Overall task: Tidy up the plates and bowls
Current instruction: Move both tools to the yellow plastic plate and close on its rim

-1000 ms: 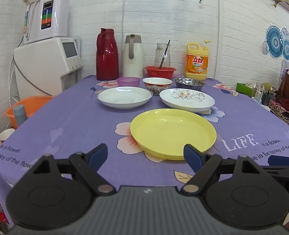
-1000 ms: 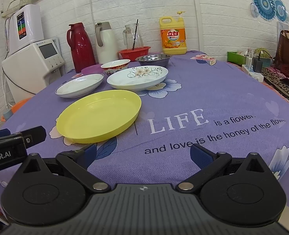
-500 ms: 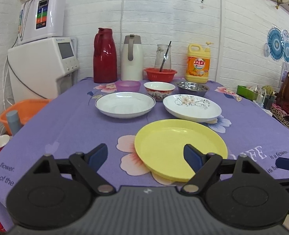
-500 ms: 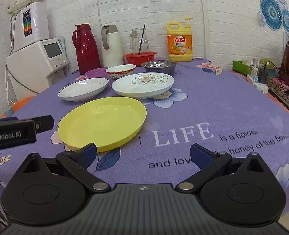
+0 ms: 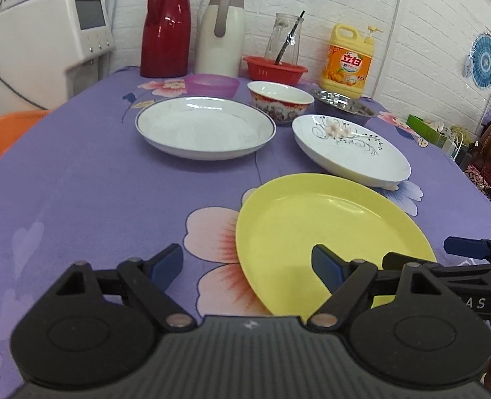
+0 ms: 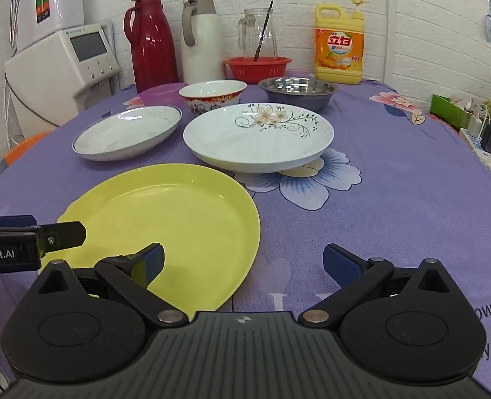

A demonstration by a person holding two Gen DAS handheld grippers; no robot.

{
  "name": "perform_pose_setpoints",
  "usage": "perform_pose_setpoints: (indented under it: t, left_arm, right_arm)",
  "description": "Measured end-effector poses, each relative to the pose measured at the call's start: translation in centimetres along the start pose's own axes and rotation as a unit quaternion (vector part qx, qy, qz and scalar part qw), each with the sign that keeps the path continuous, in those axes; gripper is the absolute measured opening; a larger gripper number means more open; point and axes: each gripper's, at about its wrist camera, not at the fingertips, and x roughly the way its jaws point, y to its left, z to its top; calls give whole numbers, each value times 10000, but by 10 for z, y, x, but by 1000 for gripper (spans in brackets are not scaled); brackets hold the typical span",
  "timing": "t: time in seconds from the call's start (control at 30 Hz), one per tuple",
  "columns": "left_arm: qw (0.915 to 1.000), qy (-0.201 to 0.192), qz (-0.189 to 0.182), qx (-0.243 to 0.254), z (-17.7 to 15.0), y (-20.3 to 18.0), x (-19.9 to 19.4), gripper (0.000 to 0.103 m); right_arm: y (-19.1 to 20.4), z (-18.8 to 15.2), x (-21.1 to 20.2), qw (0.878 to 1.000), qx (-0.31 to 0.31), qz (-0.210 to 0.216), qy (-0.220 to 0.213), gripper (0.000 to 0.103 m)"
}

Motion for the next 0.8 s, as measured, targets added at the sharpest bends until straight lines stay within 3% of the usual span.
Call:
perform_pose_setpoints:
  t: [0.37, 0.43, 0.57, 0.7, 0.73, 0.8]
  left_arm:
    - [9986, 208, -366, 320, 9, 9, 16, 82]
    - [9982, 276, -457, 284, 13, 12, 18, 82]
    - [9973, 390, -610, 123, 19, 14, 17, 82]
    - [9970, 486, -570, 174, 18, 7, 19, 81]
    - [9974, 451, -511, 249, 17, 3, 19, 79]
    - [9976, 409, -398, 398, 14, -3, 19, 57]
  right_arm:
    - [-4, -3, 4, 9995, -219, 227, 11, 103]
    - [-5, 2, 5, 9993, -208, 258, 147, 103]
    - [-5, 4, -2, 9993, -203, 301, -51, 103]
    - [-2, 6, 1, 9987, -312, 408, -10, 103]
    - [-2, 6, 4, 9986, -298, 429, 16, 103]
    - [-2, 5, 7, 9985, -325, 433, -42, 103]
